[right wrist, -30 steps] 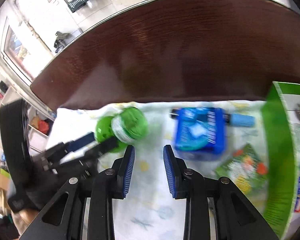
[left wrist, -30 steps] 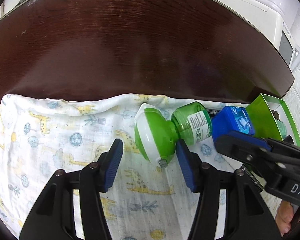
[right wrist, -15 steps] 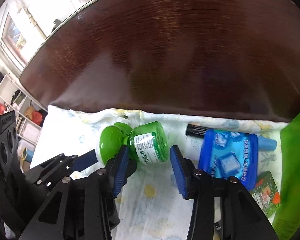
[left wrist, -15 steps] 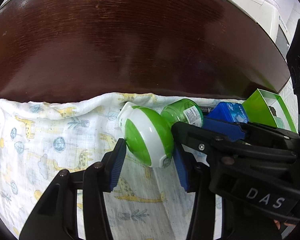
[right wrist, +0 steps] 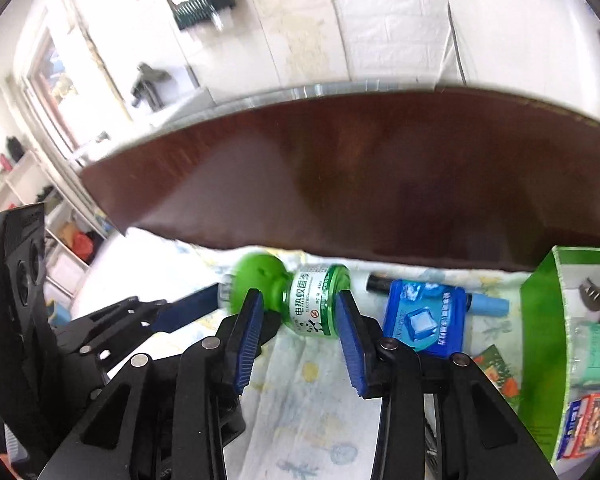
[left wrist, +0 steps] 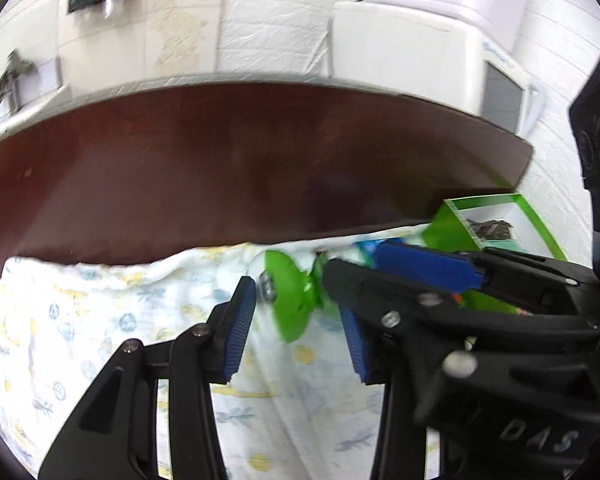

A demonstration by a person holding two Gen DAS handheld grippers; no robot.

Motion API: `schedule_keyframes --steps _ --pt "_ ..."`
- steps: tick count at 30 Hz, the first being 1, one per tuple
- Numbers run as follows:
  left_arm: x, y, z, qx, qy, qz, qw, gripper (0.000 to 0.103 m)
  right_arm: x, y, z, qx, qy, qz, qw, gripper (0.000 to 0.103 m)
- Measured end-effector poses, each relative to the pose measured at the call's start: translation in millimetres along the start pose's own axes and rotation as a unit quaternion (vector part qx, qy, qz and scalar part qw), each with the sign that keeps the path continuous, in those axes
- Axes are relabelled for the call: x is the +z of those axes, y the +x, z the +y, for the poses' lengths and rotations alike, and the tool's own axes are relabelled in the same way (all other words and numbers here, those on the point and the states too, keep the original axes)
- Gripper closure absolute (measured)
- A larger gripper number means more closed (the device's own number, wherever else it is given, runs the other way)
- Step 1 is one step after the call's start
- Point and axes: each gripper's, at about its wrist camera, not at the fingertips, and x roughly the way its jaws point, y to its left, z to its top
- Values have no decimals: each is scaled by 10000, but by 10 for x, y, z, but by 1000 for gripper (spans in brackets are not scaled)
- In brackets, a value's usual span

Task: Organize rigid objects
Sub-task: 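Close the right gripper around the green-capped repellent bottle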

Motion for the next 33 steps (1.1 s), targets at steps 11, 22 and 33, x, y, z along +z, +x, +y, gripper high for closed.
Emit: schedule_keyframes --steps 11,22,33 --pt "-86 -70 -187 513 37 -217 9984 56 -215 -616 -702 -64 745 -341 9966 63" --pt "-727 45 -329 435 187 463 9978 36 -636 -105 -734 610 932 690 9914 60" --pt "-571 503 -289 389 24 619 9973 53 -536 217 -793 680 1516 879 9822 51"
